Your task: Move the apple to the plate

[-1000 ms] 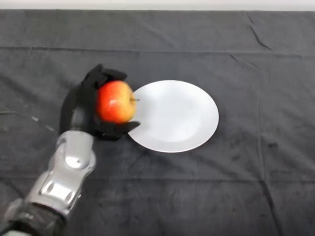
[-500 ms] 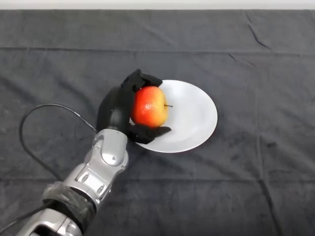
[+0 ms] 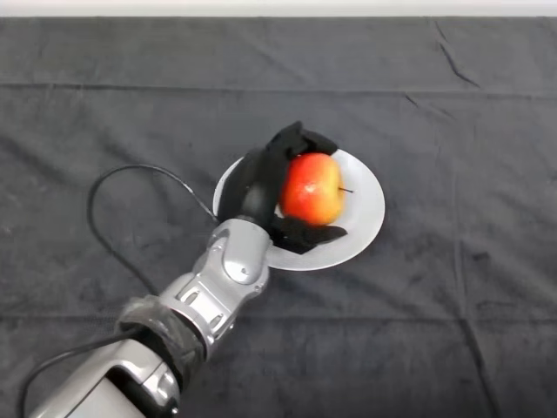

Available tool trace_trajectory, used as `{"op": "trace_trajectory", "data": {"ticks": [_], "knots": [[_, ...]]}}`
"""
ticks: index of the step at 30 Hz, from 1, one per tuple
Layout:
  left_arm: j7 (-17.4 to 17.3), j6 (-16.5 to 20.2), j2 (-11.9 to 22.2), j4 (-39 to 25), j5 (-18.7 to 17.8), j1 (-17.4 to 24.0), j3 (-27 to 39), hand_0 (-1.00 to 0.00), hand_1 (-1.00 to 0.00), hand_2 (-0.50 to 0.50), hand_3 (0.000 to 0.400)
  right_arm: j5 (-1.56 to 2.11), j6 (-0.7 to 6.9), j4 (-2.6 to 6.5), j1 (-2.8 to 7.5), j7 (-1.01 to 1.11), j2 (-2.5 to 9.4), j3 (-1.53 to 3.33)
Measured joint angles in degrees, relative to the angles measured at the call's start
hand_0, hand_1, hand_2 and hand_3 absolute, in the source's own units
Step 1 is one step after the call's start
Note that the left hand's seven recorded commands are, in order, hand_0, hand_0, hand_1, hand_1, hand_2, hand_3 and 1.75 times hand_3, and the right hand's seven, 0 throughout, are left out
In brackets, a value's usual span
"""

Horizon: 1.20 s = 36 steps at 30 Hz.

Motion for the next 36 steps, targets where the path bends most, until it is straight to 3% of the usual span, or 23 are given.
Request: {"op": "trace_trajectory", "data": {"ticks": [2,3,4,5,17,26,31,36], "knots": [[0.0,-0.81,-0.13,0.63,-0.85,-0.1,-0.66,-0.87,-0.93,0.03,0.37,0.0,0.0,0.0,0.0,0.01,0.0,0.0],[0.0,-0.91,-0.12,0.99,-1.24,-0.2,-1.43,-0.54,-0.47,-0.04,0.216,0.0,0.0,0.0,0.0,0.01,0.0,0.0],[-0.01,-0.92,-0.16,1.41,-1.52,-0.21,-1.89,-0.37,-0.17,-0.1,0.149,0.0,0.0,0.0,0.0,0.02,0.0,0.0],[-0.03,-0.92,-0.19,1.69,-1.79,-0.21,-2.15,0.0,0.0,0.0,0.0,0.0,0.0,0.0,0.0,0.03,0.0,0.0],[0.02,-2.11,-0.09,3.61,-3.97,-2.02,-4.23,0.0,0.0,0.0,0.0,0.0,0.0,0.0,0.0,0.05,-0.01,0.0],[0.01,-3.3,0.56,3.67,-4.59,-2.06,-4.23,0.0,0.0,0.0,0.0,0.0,0.0,0.01,0.0,0.18,-0.01,0.0],[0.03,-5.57,3.24,3.61,-4.51,-2.05,-3.86,0.0,0.0,0.0,0.0,-0.01,0.0,0.01,0.0,0.28,-0.01,0.0],[1.13,-6.88,8.01,0.08,-4.39,-1.91,-1.14,0.0,0.0,0.0,0.0,-0.01,-0.01,0.02,0.0,0.4,-0.01,0.0]]}}
